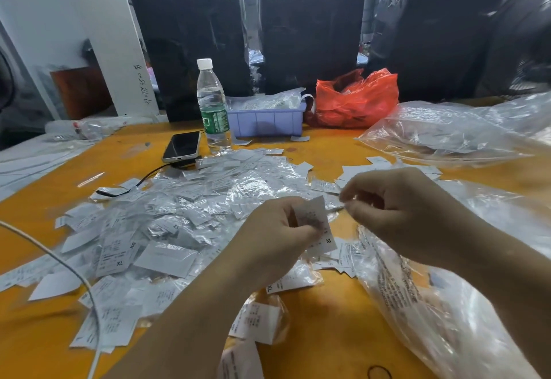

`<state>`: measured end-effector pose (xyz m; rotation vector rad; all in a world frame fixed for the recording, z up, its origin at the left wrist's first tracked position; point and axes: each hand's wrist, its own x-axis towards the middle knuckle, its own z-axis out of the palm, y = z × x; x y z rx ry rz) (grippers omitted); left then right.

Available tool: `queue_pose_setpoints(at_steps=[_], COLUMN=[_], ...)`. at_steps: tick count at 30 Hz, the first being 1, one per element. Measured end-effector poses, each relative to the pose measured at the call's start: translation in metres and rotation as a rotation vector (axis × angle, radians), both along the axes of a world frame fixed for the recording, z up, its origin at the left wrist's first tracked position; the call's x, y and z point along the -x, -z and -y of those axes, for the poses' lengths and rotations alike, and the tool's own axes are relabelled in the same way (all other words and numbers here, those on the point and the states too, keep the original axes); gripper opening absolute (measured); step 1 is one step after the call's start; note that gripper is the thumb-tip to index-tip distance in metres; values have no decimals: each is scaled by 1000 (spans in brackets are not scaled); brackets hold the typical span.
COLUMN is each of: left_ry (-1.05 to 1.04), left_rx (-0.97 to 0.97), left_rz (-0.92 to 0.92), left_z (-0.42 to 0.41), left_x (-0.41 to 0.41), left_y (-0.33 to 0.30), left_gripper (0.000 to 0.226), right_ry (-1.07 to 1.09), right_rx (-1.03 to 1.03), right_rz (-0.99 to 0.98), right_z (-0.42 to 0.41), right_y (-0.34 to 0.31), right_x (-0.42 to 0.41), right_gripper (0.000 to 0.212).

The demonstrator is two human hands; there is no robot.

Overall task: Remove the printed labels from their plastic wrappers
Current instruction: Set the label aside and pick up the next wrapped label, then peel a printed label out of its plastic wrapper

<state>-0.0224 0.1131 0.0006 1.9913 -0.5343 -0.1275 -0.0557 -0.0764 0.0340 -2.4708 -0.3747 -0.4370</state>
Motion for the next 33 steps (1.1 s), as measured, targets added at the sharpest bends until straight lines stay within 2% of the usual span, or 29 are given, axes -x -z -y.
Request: queue_pose_setpoints(at_steps=[4, 7, 9, 12, 14, 16, 18, 21, 26, 32, 33], left_ry=[41, 33, 28, 25, 22, 25, 35, 46, 43, 50, 52], left_rx=[-20, -34, -45, -59, -60, -65, -71, -59, -63, -76, -75], left_rz=[-8, -8, -3, -5, -8, -10, -6, -3, -5, 8, 11], left_z=[1, 2, 2, 2, 3, 3, 3, 2, 3, 3, 3], left_x=[2, 1, 1, 0, -1, -1, -1, 0, -1, -2, -1], left_y=[0, 0, 1, 2, 2, 3, 3, 3, 5, 5, 5], left_gripper=[7, 6, 7, 8, 8, 8, 7, 7, 7, 7, 7], right_ry=[-52, -50, -35, -4, 35, 75, 120, 205, 230, 130, 109], right_rx=[38, 237, 348, 502, 549, 592, 669, 747, 713, 605, 600], right_rz=[-258, -501, -580, -539, -491, -431, -390, -465, -488, -439, -438], right_z=[-4, -3, -1, 3, 6, 10, 13, 14, 25, 36, 38], right_y=[-18, -25, -28, -31, -32, -27, -17, -3, 7, 10, 7], right_x=[4, 7, 11, 17, 21, 24, 25, 26, 28, 39, 43], right_gripper=[23, 22, 29, 45, 48, 42, 26, 20, 34, 10, 14])
